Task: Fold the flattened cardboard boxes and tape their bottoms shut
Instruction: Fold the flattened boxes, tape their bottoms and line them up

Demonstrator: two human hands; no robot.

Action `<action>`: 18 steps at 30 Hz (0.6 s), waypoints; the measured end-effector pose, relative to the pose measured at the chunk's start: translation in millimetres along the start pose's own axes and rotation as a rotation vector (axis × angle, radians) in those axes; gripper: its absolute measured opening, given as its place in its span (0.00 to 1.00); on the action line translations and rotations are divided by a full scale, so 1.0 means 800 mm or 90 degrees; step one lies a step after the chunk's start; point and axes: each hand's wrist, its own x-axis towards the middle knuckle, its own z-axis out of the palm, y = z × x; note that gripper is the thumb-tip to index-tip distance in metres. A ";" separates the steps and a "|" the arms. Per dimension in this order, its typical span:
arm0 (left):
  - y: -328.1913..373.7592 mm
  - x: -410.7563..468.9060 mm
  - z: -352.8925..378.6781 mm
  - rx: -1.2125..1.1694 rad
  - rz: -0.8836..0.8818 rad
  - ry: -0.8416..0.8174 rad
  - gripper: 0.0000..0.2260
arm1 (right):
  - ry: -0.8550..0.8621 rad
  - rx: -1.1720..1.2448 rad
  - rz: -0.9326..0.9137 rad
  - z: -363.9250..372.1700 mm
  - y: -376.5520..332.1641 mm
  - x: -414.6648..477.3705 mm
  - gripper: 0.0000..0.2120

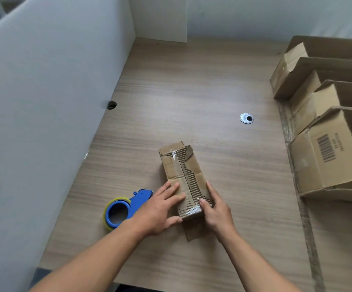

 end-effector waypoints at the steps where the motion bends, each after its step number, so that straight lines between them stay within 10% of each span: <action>1: 0.000 0.000 -0.007 0.005 0.008 0.005 0.33 | -0.007 -0.006 0.005 -0.006 0.002 0.003 0.29; 8: 0.014 0.032 -0.054 0.057 -0.084 0.089 0.37 | -0.150 0.009 0.015 -0.067 0.019 0.000 0.30; 13: 0.036 0.078 -0.033 -0.183 -0.304 0.010 0.51 | -0.155 -0.002 0.040 -0.105 0.039 -0.024 0.28; 18: 0.054 0.068 0.008 -0.256 -0.334 0.090 0.29 | 0.023 0.006 0.142 -0.108 0.050 -0.046 0.33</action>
